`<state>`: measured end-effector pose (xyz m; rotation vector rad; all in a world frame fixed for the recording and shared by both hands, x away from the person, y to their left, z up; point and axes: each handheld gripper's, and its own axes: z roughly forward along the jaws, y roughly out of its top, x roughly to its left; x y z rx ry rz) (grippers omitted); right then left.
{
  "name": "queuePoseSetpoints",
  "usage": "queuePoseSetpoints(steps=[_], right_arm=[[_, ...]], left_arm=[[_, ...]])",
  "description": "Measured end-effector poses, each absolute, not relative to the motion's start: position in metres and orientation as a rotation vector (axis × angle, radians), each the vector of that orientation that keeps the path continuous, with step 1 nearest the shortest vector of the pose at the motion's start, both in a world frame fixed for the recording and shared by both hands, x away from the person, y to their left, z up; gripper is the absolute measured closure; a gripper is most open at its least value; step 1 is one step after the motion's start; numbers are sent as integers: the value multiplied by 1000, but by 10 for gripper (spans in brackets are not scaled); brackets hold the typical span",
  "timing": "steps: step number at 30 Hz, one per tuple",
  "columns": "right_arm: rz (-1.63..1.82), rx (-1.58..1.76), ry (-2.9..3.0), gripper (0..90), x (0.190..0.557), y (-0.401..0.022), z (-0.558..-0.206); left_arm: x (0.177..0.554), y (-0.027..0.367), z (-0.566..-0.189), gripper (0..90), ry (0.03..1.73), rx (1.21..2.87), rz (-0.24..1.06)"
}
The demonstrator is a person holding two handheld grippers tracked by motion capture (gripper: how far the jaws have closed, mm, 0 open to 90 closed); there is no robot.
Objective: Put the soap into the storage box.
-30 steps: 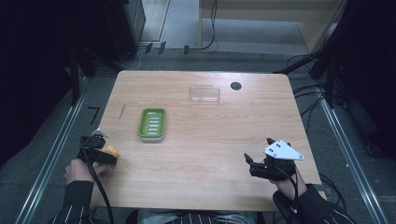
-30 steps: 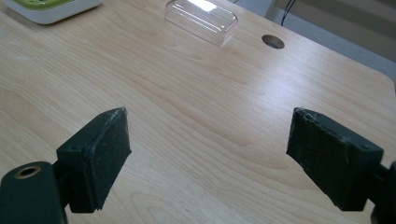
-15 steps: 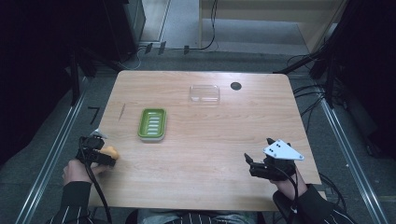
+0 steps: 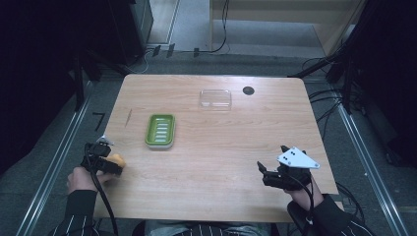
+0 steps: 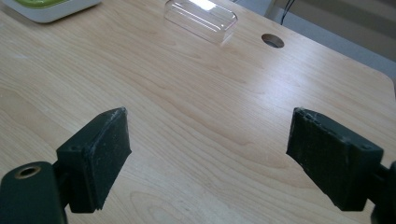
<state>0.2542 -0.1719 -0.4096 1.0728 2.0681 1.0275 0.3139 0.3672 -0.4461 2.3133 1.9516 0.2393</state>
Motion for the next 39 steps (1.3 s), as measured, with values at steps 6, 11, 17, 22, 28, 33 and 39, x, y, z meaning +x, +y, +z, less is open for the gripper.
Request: queuePoseSetpoints(steps=[6, 11, 17, 22, 28, 33, 39], right_arm=[[1028, 1076, 2066, 137, 254, -172, -410], [1029, 1080, 2063, 137, 254, -172, -410], [1025, 1076, 2068, 137, 254, -172, -410], [1027, 1077, 2065, 137, 254, -172, -410], [1031, 1081, 2062, 137, 254, -172, -410], [1032, 1080, 2062, 137, 254, -172, -410], [1030, 1080, 2063, 137, 254, -172, -410]], left_arm=[[314, 367, -446, 393, 1958, 2319, 231], [313, 368, -446, 395, 1940, 2326, 230], [312, 369, -446, 397, 1918, 2332, 236], [311, 370, -444, 397, 1907, 2328, 250], [310, 368, -442, 397, 1888, 2324, 258], [310, 366, -439, 397, 1869, 2328, 258], [311, 360, -436, 397, 1844, 2340, 258]])
